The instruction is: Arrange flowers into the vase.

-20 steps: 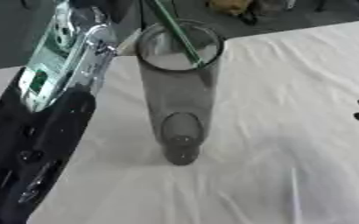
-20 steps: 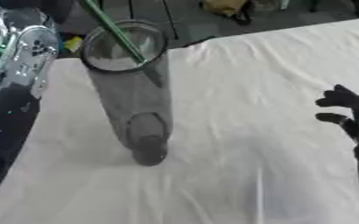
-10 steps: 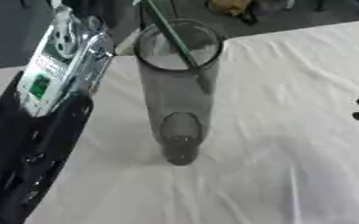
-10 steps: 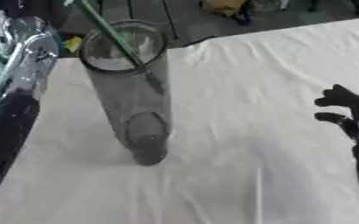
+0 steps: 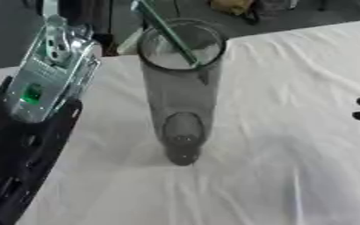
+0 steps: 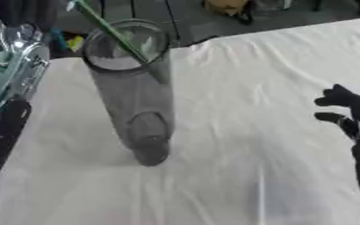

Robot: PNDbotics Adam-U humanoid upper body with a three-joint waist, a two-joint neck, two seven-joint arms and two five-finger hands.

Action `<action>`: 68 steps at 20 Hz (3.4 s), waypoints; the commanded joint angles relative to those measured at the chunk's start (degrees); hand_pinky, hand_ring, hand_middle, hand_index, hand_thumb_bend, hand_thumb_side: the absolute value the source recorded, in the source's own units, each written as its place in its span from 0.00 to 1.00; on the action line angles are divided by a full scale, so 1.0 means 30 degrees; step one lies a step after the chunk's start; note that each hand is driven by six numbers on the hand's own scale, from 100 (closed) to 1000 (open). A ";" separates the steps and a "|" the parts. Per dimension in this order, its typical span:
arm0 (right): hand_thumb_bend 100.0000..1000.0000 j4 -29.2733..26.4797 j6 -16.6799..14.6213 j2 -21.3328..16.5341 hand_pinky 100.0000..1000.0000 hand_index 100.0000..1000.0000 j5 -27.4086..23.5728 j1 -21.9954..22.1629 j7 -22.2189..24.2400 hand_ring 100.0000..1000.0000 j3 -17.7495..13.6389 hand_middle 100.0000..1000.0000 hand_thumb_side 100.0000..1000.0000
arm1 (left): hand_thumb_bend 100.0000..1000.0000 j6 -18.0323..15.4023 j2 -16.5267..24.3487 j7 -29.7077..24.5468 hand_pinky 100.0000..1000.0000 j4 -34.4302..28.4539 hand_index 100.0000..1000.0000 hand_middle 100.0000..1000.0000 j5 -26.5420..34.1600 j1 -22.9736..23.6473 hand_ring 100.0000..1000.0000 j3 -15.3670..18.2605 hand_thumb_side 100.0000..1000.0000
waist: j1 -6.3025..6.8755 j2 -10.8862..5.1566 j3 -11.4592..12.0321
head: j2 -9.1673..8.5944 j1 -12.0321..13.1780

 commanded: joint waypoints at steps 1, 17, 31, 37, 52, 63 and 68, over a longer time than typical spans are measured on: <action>0.00 -0.0372 0.0014 -0.0190 0.70 0.77 0.0004 -0.0071 -0.0057 1.00 -0.0129 0.63 1.00 | 0.00 0.0400 0.0591 0.0028 0.02 -0.0160 0.26 0.17 -0.0877 -0.0243 0.18 0.0149 0.81 | -0.0024 -0.0500 0.0035 | 0.0191 -0.0039; 0.00 -0.0372 0.0046 -0.0208 0.70 0.77 -0.0050 0.0029 -0.0037 1.00 -0.0110 0.62 1.00 | 0.00 0.3739 0.0927 -0.2286 0.08 -0.0080 0.36 0.31 -0.4908 -0.0058 0.33 -0.0219 0.78 | -0.0057 -0.0762 0.0315 | 0.0416 -0.0130; 0.00 -0.0372 0.0147 -0.0164 0.70 0.77 -0.0033 0.0111 -0.0036 1.00 -0.0135 0.62 1.00 | 0.00 0.4786 0.1025 -0.3462 0.13 -0.0336 0.45 0.41 -0.7329 0.0035 0.42 -0.0415 0.75 | 0.0017 -0.0910 0.0316 | 0.0426 -0.0158; 0.00 -0.0372 0.0225 -0.0122 0.70 0.77 -0.0014 0.0179 -0.0025 1.00 -0.0155 0.62 1.00 | 0.00 0.4960 0.1167 -0.4096 0.15 -0.1009 0.46 0.42 -0.7750 0.0022 0.43 -0.0552 0.75 | 0.0022 -0.0968 0.0355 | 0.0492 -0.0183; 0.00 -0.0372 0.0413 -0.0129 0.70 0.77 0.0032 0.0403 0.0005 1.00 -0.0178 0.62 1.00 | 0.00 0.5752 0.1881 -0.5362 0.27 -0.2334 0.55 0.48 -0.7448 -0.0132 0.50 -0.0664 0.80 | 0.0124 -0.1291 0.0559 | 0.0753 -0.0273; 0.00 -0.0372 0.0459 -0.0149 0.70 0.77 -0.0013 0.0459 0.0006 1.00 -0.0177 0.62 1.00 | 0.00 0.5837 0.1999 -0.8648 0.40 -0.2059 0.66 0.56 -0.9195 -0.0122 0.60 -0.0673 0.81 | 0.0200 -0.1483 0.0598 | 0.0784 -0.0246; 0.00 -0.0372 0.0473 -0.0164 0.70 0.77 -0.0026 0.0466 0.0031 1.00 -0.0167 0.62 1.00 | 0.00 0.5695 0.2025 -0.9093 0.44 -0.2017 0.70 0.61 -0.9651 -0.0147 0.65 -0.0672 0.81 | 0.0255 -0.1539 0.0636 | 0.0819 -0.0235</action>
